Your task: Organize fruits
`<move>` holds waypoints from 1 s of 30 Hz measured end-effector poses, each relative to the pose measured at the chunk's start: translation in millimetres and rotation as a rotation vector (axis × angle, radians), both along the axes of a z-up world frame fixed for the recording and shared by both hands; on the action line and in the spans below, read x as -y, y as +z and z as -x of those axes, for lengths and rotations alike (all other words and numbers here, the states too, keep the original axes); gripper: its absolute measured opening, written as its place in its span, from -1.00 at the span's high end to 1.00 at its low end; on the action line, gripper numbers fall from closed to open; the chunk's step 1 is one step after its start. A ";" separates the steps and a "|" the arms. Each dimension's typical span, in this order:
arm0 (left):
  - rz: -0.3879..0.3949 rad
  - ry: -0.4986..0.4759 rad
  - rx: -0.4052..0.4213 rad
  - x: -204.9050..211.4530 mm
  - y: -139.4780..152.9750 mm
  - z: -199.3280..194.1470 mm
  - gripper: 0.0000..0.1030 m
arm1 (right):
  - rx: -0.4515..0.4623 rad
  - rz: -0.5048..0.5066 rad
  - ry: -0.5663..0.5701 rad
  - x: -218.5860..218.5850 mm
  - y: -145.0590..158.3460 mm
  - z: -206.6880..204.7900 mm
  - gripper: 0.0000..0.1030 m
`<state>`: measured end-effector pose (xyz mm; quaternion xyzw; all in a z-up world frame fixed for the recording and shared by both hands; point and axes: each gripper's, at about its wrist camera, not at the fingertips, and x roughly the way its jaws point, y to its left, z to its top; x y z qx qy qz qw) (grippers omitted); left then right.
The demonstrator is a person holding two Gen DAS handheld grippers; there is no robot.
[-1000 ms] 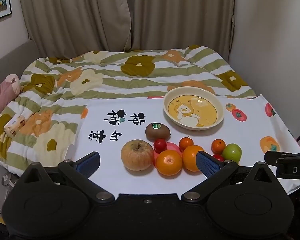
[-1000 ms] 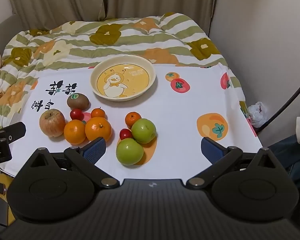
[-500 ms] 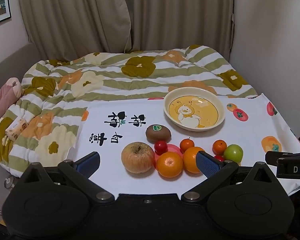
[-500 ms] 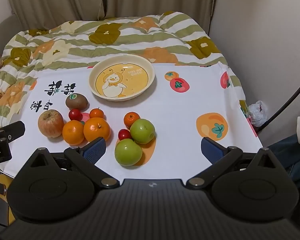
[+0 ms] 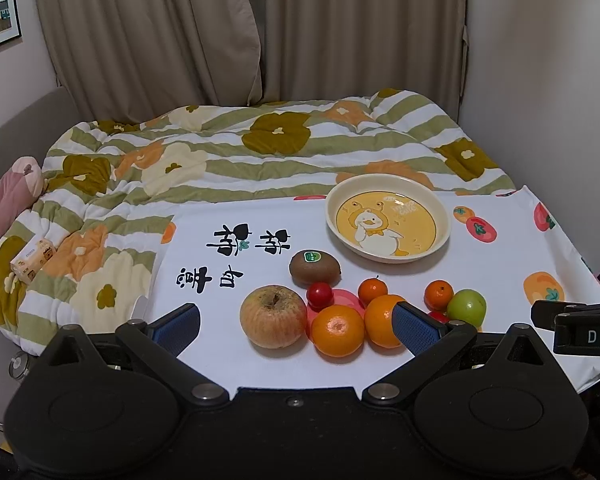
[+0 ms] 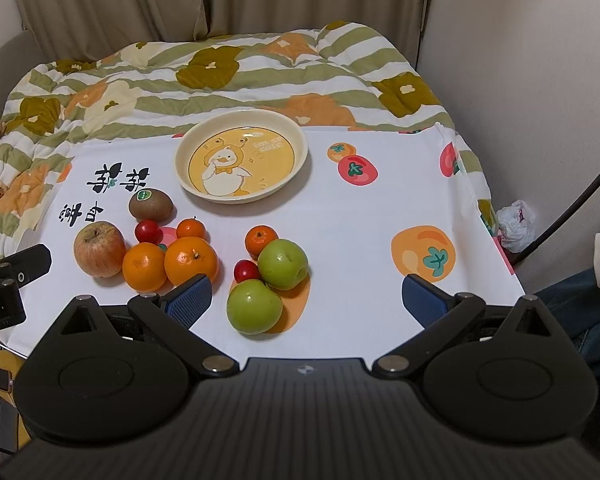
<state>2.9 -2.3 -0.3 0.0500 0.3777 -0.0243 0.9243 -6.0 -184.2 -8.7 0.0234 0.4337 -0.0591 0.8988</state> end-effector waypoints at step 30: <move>-0.004 -0.001 0.002 -0.2 1.4 0.4 -1.00 | 0.004 -0.004 0.004 1.6 2.4 -3.8 -1.00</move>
